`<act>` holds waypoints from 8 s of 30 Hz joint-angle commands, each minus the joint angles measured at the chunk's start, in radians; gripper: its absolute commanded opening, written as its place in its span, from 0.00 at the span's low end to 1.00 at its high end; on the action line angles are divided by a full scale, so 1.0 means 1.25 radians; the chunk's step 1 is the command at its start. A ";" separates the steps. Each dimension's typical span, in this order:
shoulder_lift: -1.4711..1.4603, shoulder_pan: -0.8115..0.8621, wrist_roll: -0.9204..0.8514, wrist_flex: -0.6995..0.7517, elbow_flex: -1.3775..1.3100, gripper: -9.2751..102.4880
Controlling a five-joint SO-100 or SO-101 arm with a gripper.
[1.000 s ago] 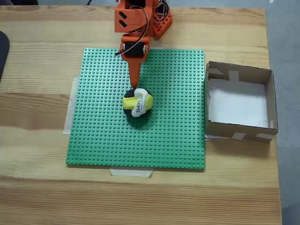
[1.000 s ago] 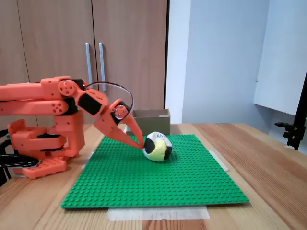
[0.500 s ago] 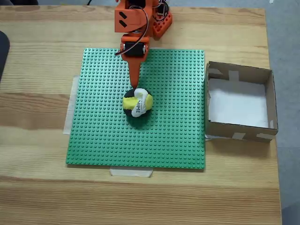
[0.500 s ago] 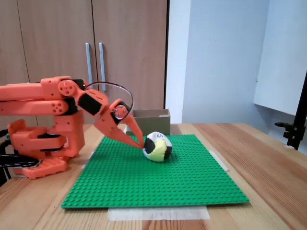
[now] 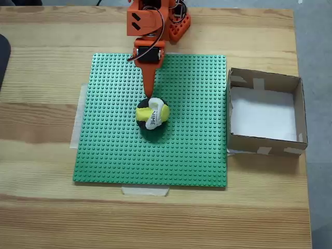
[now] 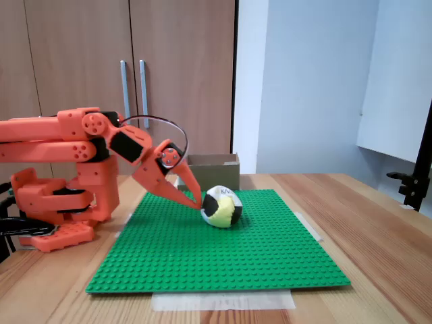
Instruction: Pick the ball and put it in the box.
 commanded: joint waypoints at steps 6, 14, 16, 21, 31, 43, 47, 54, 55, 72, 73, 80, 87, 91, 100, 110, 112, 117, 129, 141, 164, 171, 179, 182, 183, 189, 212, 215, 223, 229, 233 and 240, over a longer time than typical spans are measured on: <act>0.007 0.006 -0.004 -0.011 0.018 0.08; 0.007 0.006 -0.004 -0.011 0.018 0.08; 0.007 0.006 -0.004 -0.011 0.018 0.08; 0.007 0.006 -0.004 -0.011 0.018 0.08; 0.007 0.006 -0.004 -0.011 0.018 0.08; 0.007 0.006 -0.004 -0.011 0.018 0.08; 0.007 0.006 -0.004 -0.011 0.018 0.08; 0.007 0.006 -0.004 -0.011 0.018 0.08; 0.007 0.006 -0.004 -0.011 0.018 0.08; 0.007 0.006 -0.004 -0.011 0.018 0.08; 0.007 0.006 -0.004 -0.011 0.018 0.08; 0.007 0.006 -0.004 -0.011 0.018 0.08; 0.007 0.006 -0.004 -0.011 0.018 0.08; 0.007 0.006 -0.004 -0.011 0.018 0.08; 0.007 0.006 -0.004 -0.011 0.018 0.08; 0.007 -0.001 -0.016 -0.011 0.018 0.08; 0.005 0.001 -0.012 -0.010 0.017 0.08; -0.007 0.009 0.010 -0.010 0.001 0.08; -0.222 0.010 0.000 0.058 -0.277 0.08; -0.477 0.011 0.042 0.216 -0.649 0.08; -0.965 0.006 0.108 0.509 -1.204 0.08; -1.048 -0.005 0.137 0.566 -1.279 0.08; -1.102 -0.021 0.155 0.580 -1.298 0.08; -1.116 -0.029 0.150 0.588 -1.302 0.09; -1.119 -0.029 0.152 0.589 -1.303 0.10; -1.133 -0.029 0.146 0.594 -1.301 0.14; -1.129 -0.031 0.106 0.592 -1.205 0.53; -1.129 -0.034 0.106 0.589 -1.188 0.54; -1.135 -0.050 0.099 0.549 -1.138 0.52; -1.136 -0.065 0.102 0.507 -1.090 0.52; -1.138 -0.066 0.102 0.465 -1.049 0.51; -1.138 -0.058 0.109 0.405 -1.010 0.48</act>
